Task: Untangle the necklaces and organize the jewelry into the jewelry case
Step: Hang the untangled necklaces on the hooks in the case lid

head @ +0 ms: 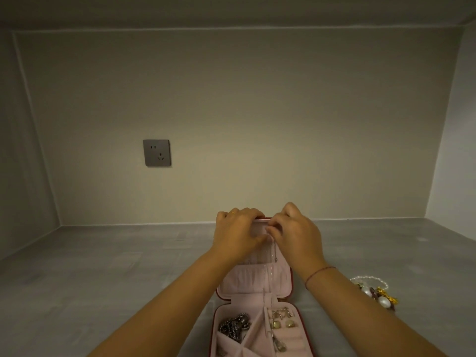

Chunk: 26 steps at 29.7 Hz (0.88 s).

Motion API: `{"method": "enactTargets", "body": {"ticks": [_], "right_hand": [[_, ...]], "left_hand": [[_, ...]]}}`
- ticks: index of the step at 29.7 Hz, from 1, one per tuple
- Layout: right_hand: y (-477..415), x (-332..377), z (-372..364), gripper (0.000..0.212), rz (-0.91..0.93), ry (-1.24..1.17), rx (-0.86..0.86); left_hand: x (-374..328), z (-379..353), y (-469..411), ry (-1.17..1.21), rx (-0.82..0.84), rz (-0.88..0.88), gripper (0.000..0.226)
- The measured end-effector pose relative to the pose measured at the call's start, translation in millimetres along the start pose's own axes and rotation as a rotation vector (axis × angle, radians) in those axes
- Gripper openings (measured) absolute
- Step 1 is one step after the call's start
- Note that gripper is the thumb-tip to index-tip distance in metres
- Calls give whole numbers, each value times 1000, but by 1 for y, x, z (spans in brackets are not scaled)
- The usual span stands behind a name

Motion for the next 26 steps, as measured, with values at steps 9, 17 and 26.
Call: {"method": "enactTargets", "body": {"ticks": [9,17,26], "right_hand": [[10,2,9,20,-52,182,-51],[20,3,6,32,-233,271,47],[71,-1,-18,15,-384,-195,396]], "left_hand": [[-3,2,1,20,-87,54,38],[-7,2,1,3,-51,57,40],[-10,-4,9,-43,58,15,64]]}}
Point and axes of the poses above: each hand's wrist, its own y-axis away from the middle knuckle, its own z-axis out of the back of the hand, x = y × z, the point moved 7 cm from there along -y, towards the middle knuckle, and after that the axes turned 8 degrees about x, right-handed, at the moved point
